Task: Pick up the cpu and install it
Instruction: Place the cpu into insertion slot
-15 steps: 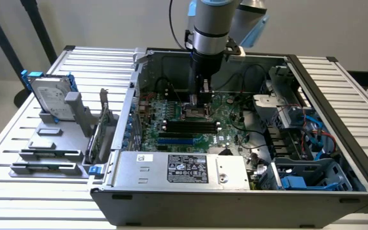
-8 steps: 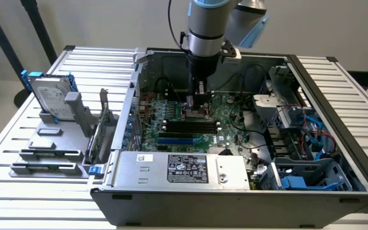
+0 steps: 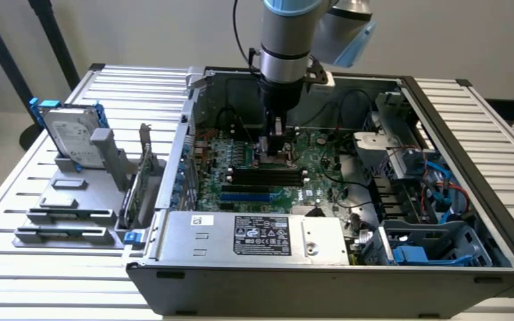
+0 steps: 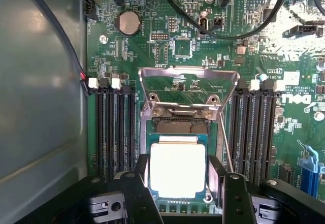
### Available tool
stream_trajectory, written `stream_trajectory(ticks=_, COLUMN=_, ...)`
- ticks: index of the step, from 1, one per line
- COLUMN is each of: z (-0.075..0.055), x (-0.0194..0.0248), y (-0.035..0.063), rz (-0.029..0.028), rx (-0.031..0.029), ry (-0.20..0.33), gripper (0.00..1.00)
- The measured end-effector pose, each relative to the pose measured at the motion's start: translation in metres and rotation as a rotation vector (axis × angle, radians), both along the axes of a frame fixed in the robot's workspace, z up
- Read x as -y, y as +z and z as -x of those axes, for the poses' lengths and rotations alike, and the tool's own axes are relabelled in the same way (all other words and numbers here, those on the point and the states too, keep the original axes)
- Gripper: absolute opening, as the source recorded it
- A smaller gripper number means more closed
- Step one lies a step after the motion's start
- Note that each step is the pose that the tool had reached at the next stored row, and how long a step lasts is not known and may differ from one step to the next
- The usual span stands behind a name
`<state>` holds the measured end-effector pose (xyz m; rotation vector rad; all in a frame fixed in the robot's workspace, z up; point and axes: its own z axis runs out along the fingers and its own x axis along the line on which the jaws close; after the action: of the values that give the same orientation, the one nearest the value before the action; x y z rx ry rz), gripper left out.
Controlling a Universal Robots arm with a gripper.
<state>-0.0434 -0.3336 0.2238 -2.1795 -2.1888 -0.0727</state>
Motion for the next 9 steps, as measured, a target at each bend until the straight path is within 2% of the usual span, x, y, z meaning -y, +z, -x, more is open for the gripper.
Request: stream_trajectory(ticks=9, z=0.0001, x=0.0028, y=-0.0049, rz=-0.0001, rx=0.0057, ry=-0.034, gripper=0.55)
